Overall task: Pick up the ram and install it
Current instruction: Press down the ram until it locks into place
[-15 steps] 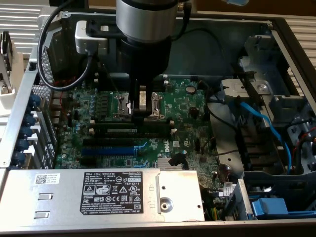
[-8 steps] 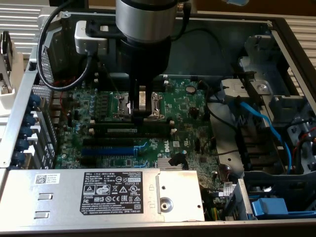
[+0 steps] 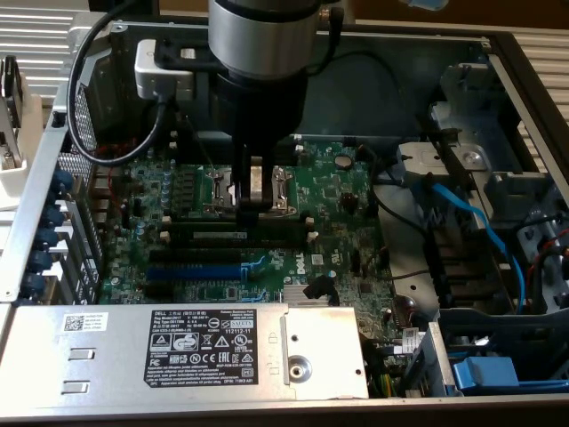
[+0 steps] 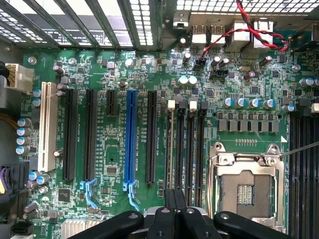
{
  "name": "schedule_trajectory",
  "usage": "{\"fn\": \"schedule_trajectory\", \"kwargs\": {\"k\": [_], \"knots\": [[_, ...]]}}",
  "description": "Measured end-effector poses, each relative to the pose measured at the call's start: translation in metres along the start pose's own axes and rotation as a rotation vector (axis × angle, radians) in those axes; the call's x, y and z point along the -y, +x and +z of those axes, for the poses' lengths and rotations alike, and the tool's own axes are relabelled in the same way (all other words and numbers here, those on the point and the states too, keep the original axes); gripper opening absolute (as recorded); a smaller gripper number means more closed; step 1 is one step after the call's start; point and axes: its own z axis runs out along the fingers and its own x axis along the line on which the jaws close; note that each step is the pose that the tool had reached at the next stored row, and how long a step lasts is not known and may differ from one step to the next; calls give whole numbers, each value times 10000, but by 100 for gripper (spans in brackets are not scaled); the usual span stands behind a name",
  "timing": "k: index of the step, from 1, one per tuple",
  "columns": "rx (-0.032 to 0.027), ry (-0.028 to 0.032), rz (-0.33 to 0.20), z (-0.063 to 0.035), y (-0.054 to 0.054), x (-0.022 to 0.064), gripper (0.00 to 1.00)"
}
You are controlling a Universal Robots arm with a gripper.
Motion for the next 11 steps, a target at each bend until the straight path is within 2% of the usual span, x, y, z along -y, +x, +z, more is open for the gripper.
{"fn": "schedule_trajectory", "kwargs": {"k": [11], "knots": [[24, 0, 1, 31, 0, 1, 10]]}}
